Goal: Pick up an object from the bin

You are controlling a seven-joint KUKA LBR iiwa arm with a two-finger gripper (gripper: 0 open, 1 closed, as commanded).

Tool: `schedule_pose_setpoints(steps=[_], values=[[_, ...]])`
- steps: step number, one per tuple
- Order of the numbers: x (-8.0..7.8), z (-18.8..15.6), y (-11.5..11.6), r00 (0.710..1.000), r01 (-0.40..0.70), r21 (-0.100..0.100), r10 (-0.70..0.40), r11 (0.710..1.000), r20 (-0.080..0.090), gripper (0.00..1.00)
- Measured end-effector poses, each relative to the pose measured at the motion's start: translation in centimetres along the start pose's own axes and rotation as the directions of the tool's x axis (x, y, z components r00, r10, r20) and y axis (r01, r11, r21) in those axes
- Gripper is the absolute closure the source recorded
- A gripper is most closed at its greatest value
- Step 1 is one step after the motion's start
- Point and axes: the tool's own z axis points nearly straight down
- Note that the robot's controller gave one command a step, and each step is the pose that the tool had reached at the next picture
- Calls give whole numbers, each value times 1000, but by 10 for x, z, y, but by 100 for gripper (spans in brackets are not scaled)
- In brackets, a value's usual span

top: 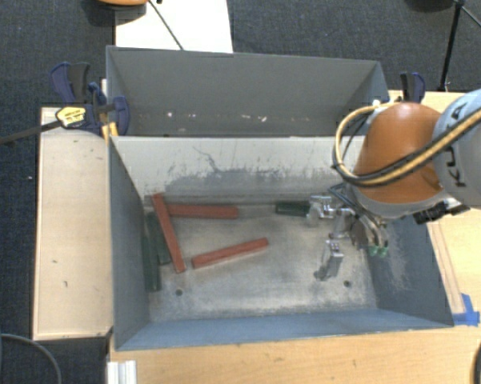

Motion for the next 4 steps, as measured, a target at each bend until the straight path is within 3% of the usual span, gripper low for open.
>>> schedule_pose_setpoints(steps=[1,2,3,4], values=[[-15,50,45,995,98,0,-98,995,4,0],[-29,42,81,958,287,-1,-287,958,-3,0],[-17,43,136,970,243,-1,-243,970,0,0],[-29,66,154,914,406,0,-406,914,3,0]])
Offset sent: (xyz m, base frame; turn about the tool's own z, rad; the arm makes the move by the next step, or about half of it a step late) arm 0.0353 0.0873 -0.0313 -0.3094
